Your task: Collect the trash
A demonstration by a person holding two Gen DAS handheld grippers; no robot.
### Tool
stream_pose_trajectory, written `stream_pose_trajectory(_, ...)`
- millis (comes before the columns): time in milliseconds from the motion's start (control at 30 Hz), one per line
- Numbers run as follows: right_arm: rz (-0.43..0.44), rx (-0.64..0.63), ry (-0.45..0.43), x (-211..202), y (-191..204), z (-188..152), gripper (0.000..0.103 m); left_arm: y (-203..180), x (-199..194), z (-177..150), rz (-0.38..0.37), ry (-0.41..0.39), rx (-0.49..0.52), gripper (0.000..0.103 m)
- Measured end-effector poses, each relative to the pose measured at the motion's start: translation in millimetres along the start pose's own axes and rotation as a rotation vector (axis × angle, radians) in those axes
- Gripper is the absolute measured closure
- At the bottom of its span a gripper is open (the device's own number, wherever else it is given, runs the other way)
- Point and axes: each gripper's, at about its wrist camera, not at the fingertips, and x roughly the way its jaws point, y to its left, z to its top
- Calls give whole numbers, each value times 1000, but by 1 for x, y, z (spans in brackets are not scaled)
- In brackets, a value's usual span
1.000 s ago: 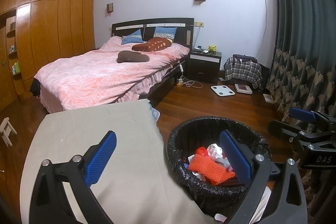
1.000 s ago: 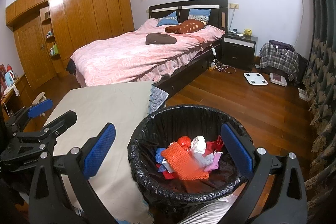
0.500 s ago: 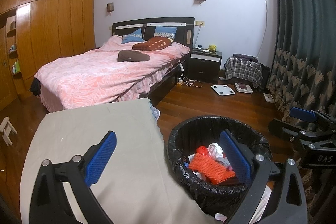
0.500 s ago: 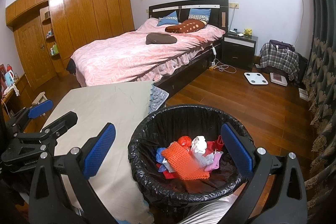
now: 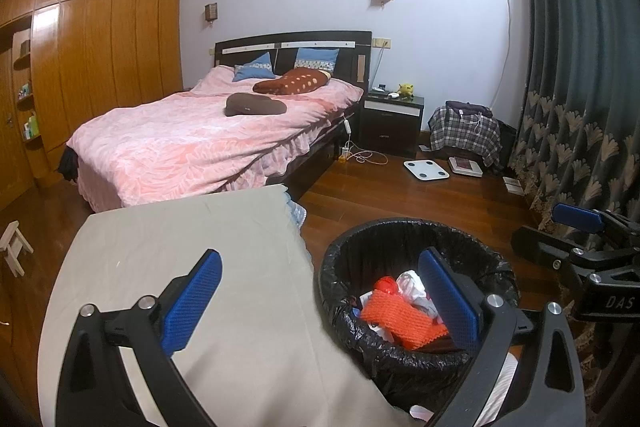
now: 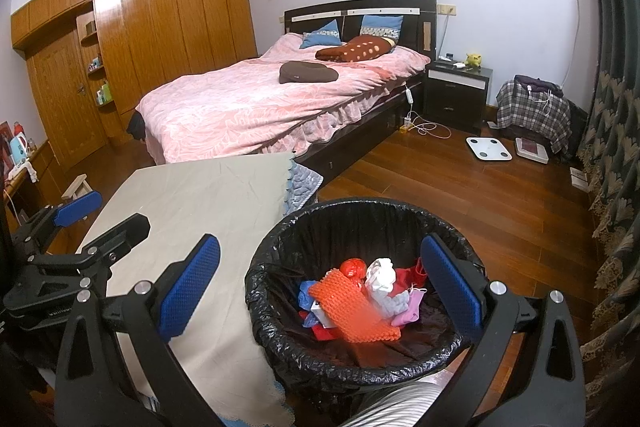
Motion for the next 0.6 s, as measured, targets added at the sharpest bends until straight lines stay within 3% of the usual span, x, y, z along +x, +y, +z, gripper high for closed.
stream_pose_trajectory(600,2,2,2,0,0,1,5,1,-1,-1,1,2,-1,6)
